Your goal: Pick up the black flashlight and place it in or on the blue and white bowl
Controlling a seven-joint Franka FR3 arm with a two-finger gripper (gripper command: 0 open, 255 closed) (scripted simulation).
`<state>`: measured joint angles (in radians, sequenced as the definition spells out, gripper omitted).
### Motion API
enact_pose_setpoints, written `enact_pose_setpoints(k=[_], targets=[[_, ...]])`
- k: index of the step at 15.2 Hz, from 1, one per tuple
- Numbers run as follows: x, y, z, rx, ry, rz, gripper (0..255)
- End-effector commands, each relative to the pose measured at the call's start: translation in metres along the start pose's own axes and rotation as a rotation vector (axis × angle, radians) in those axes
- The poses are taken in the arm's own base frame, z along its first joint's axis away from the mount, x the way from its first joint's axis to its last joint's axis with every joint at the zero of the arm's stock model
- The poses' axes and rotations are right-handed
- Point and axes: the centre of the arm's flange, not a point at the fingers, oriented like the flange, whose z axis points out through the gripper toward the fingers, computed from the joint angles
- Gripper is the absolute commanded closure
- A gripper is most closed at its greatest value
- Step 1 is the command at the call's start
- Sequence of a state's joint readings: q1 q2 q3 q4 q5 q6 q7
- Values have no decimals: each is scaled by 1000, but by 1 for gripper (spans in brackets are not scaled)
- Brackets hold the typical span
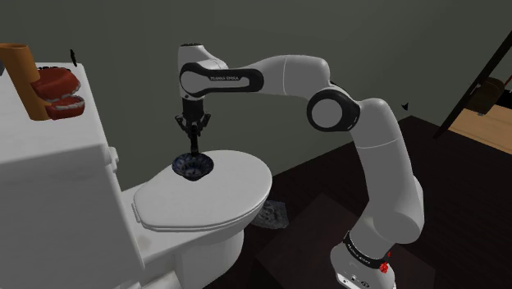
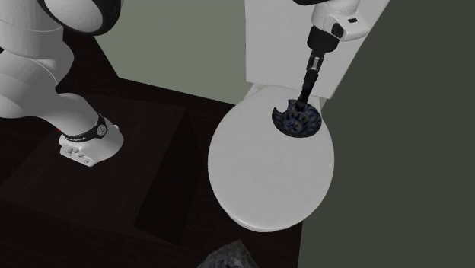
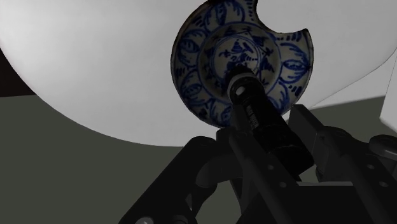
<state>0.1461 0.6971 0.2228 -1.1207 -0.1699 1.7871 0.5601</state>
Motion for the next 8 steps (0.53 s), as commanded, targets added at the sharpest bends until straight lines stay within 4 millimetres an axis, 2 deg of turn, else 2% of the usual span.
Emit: enact_pose_setpoints(k=[1,8], targets=[[0,0,11,0,0,0,255],[0,-1,46,0,0,0,255]])
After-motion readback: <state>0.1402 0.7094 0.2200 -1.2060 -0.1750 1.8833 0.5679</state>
